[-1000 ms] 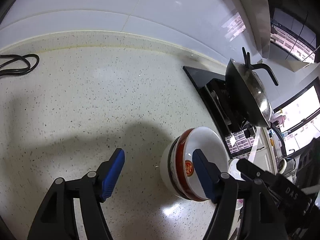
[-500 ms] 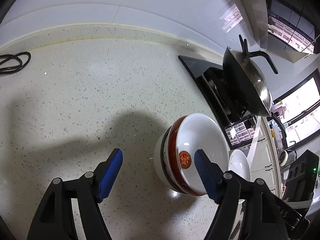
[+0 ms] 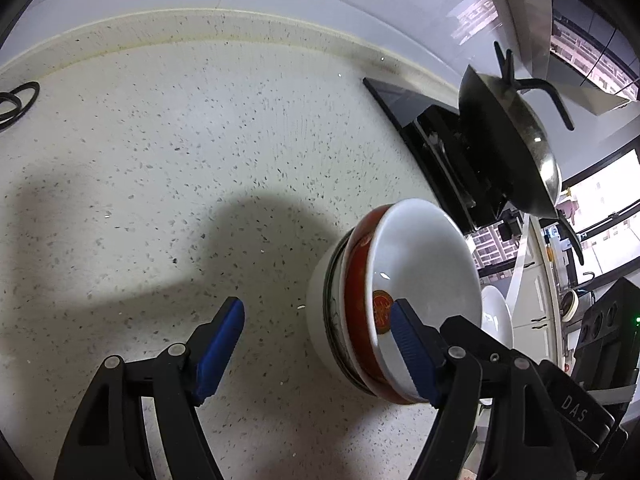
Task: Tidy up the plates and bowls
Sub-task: 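Grasp the stacked bowls' rims with the right tool while the left tool grasps them, then lift and carry the bowl stack onto the rose-print plate stack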
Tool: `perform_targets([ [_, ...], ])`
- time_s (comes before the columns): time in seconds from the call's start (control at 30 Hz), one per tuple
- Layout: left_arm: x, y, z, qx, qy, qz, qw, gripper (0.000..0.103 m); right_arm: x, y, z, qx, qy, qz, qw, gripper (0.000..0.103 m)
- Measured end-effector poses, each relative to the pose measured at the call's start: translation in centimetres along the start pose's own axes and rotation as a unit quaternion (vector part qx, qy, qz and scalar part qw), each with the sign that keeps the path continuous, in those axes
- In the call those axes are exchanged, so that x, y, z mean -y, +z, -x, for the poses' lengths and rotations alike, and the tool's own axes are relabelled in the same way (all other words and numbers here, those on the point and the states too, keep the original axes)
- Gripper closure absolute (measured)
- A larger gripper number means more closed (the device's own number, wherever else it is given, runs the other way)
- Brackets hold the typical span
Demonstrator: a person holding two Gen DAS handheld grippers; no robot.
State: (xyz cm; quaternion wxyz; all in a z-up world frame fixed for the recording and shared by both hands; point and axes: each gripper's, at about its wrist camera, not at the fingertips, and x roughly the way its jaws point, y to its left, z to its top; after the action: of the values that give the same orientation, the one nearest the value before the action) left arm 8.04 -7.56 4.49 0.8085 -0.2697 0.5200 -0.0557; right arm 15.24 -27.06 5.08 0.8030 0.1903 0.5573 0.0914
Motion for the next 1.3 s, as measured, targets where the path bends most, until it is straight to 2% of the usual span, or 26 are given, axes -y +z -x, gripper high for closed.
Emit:
perform_targets([
  [0.37,-0.8,1.2,-2.2,-0.014,0.014,0.018,0.9996,0.027,-0.1,0.6,-2.5,-0.016,-0.015,0.010,1.000,0.029],
  [0.47,-1.1,1.6,-2.5,-0.004,0.017,0.023,0.9996,0.027,-0.2,0.4,-3.2,-0.025,-0.017,0.015,0.999,0.028],
  [0.73,-0.3,2.1,-3.2,0.002,0.018,0.002,0.9998,0.025,-0.7,0.0,-4.5,-0.035,-0.011,0.023,0.999,0.029],
  [0.9,-0.2,2.3,-3.6,-0.004,-0.007,0.006,1.0000,0.035,-0.5,0.2,-4.9,-0.037,0.006,0.016,0.999,0.029],
  [1.07,-0.2,2.3,-3.7,-0.003,-0.016,0.006,0.9998,0.035,-0.1,0.2,-4.9,-0.037,0.017,0.013,0.999,0.029],
  [1.13,-0.1,2.4,-3.8,-0.005,-0.017,0.003,0.9998,0.036,-0.1,0.1,-4.9,-0.034,0.026,0.015,0.999,0.037],
  [1.17,-0.1,2.4,-3.9,-0.009,-0.020,0.002,0.9998,0.037,-0.2,0.0,-4.7,-0.028,0.044,0.018,0.998,0.052],
  [1.2,0.0,2.5,-4.2,-0.015,-0.027,0.004,0.9995,0.042,-0.6,-0.2,-4.4,-0.023,0.046,0.029,0.998,0.052],
  [1.23,-0.1,2.5,-4.6,-0.031,-0.052,0.016,0.9980,0.050,-1.0,-0.3,-4.4,-0.020,0.038,0.038,0.998,0.052],
  [1.27,-0.4,2.5,-5.2,-0.052,-0.084,0.034,0.9945,0.054,-1.3,-0.4,-4.4,-0.019,0.036,0.044,0.998,0.052],
  [1.3,-0.5,2.4,-5.3,-0.054,-0.089,0.043,0.9937,0.055,-1.2,-0.3,-4.4,-0.019,0.037,0.043,0.998,0.053],
])
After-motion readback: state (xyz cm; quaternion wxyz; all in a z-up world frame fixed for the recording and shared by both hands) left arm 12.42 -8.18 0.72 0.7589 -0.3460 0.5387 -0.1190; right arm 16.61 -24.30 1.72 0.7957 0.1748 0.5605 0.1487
